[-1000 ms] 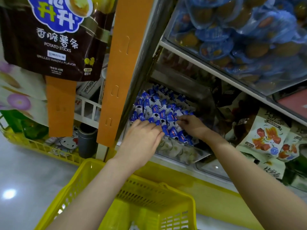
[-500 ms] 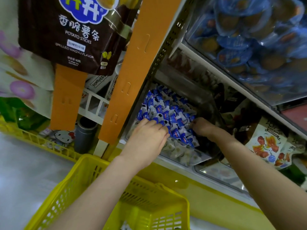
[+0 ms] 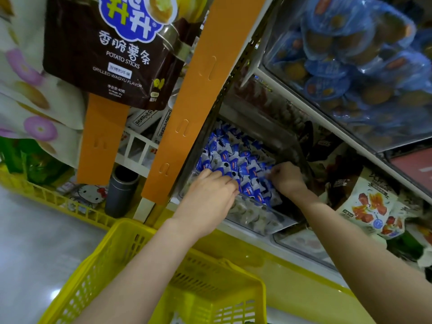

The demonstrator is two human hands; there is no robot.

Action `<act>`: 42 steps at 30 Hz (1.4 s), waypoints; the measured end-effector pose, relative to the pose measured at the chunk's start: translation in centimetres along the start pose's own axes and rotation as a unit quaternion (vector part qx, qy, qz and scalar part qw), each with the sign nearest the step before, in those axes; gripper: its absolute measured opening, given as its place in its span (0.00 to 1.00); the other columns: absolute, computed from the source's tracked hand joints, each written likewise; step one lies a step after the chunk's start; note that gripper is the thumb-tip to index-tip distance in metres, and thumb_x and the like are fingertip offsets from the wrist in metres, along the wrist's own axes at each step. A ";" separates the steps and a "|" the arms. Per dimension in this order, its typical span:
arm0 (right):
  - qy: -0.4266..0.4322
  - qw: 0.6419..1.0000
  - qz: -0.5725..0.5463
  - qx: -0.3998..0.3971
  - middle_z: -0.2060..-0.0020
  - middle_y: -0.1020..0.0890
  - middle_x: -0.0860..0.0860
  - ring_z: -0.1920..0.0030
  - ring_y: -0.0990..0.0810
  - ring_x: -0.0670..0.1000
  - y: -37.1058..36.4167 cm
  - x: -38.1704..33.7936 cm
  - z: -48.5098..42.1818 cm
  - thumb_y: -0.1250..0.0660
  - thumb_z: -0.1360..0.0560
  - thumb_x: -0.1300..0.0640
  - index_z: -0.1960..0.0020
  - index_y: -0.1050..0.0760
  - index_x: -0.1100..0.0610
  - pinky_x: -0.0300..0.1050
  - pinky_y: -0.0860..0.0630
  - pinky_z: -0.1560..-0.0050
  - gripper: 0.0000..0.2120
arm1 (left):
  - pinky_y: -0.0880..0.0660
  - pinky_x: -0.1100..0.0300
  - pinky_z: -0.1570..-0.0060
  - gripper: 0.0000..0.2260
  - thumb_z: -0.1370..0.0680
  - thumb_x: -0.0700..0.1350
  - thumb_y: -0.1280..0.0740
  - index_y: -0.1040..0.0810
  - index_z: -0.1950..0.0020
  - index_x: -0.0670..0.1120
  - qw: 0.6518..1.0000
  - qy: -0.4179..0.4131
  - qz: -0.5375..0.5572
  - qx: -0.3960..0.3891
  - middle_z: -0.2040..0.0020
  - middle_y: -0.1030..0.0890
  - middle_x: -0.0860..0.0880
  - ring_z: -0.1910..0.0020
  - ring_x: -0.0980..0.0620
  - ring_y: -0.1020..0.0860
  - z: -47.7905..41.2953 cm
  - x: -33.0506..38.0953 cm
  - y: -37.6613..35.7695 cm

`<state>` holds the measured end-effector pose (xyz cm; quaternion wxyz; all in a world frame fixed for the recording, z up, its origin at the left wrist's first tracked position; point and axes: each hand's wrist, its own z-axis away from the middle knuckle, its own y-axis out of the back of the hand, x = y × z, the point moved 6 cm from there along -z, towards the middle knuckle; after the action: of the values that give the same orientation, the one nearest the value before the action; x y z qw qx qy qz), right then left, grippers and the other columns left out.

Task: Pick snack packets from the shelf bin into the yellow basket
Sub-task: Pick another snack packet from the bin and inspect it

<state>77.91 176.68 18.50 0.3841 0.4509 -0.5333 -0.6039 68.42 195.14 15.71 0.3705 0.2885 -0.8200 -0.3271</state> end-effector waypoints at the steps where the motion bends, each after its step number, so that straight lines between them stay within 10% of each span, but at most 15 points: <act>1: 0.013 0.999 -0.018 0.039 0.65 0.24 0.52 0.65 0.26 0.48 0.9 0.0 0.2 0.38 0.22 0.54 0.54 0.23 0.59 0.42 0.32 0.61 0.09 | 0.40 0.58 0.45 0.14 0.18 0.49 0.48 0.25 0.43 0.49 1.000 -0.001 -0.001 -0.001 0.48 0.20 0.52 0.48 0.53 0.27 0.0 0.0 0.0; 7: 0.165 0.941 -0.192 0.226 0.60 0.21 0.49 0.66 0.26 0.39 6.6 -1.2 3.8 0.37 0.23 0.56 0.48 0.21 0.59 0.25 0.33 0.68 0.09 | 0.40 0.64 0.43 0.11 0.19 0.45 0.45 0.25 0.41 0.48 0.993 0.038 0.106 0.031 0.44 0.23 0.53 0.43 0.55 0.28 0.0 0.2 0.8; 12: 0.173 0.897 -0.396 0.093 0.60 0.18 0.54 0.58 0.18 0.52 5.7 -1.4 7.1 0.34 0.24 0.56 0.59 0.23 0.53 0.51 0.20 0.55 0.05 | 0.31 0.73 0.51 0.08 0.21 0.46 0.40 0.28 0.42 0.51 0.912 0.165 0.361 0.104 0.48 0.25 0.57 0.49 0.64 0.27 1.2 0.7 2.0; 17: 0.200 0.856 -0.476 -0.037 0.72 0.20 0.44 0.71 0.23 0.38 2.1 -1.1 11.2 0.34 0.25 0.61 0.62 0.24 0.55 0.32 0.27 0.71 0.07 | 0.27 0.72 0.62 0.05 0.24 0.46 0.36 0.29 0.49 0.50 0.783 0.273 0.559 0.016 0.56 0.22 0.52 0.62 0.66 0.23 2.4 2.6 -0.1; 26: 0.170 0.827 -0.521 -0.124 0.69 0.20 0.47 0.69 0.22 0.39 -3.5 2.1 13.8 0.36 0.24 0.62 0.62 0.23 0.54 0.36 0.23 0.69 0.09 | 0.22 0.57 0.53 0.12 0.26 0.36 0.33 0.30 0.50 0.50 0.835 0.285 0.461 -0.095 0.50 0.20 0.44 0.52 0.51 0.20 5.2 4.2 -2.9; 33: 0.204 0.843 -0.484 -0.116 0.69 0.22 0.44 0.68 0.26 0.39 -5.8 2.6 14.7 0.32 0.26 0.61 0.60 0.21 0.54 0.33 0.29 0.67 0.05 | 0.27 0.64 0.70 0.10 0.21 0.41 0.38 0.30 0.64 0.45 0.827 0.358 0.429 -0.068 0.66 0.23 0.45 0.67 0.54 0.22 6.3 3.2 -4.5; 42: 0.327 0.895 -0.295 0.069 0.65 0.23 0.44 0.63 0.28 0.40 -4.3 2.4 15.9 0.31 0.27 0.56 0.56 0.20 0.55 0.33 0.31 0.60 0.03 | 0.26 0.67 0.68 0.10 0.22 0.47 0.37 0.26 0.62 0.44 0.793 0.385 0.464 -0.089 0.66 0.20 0.48 0.66 0.56 0.20 6.8 2.7 -5.4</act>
<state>62.04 179.71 14.30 0.3087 0.7849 -0.2602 -0.4700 62.72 192.07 9.29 0.7868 -0.0586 -0.6125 -0.0495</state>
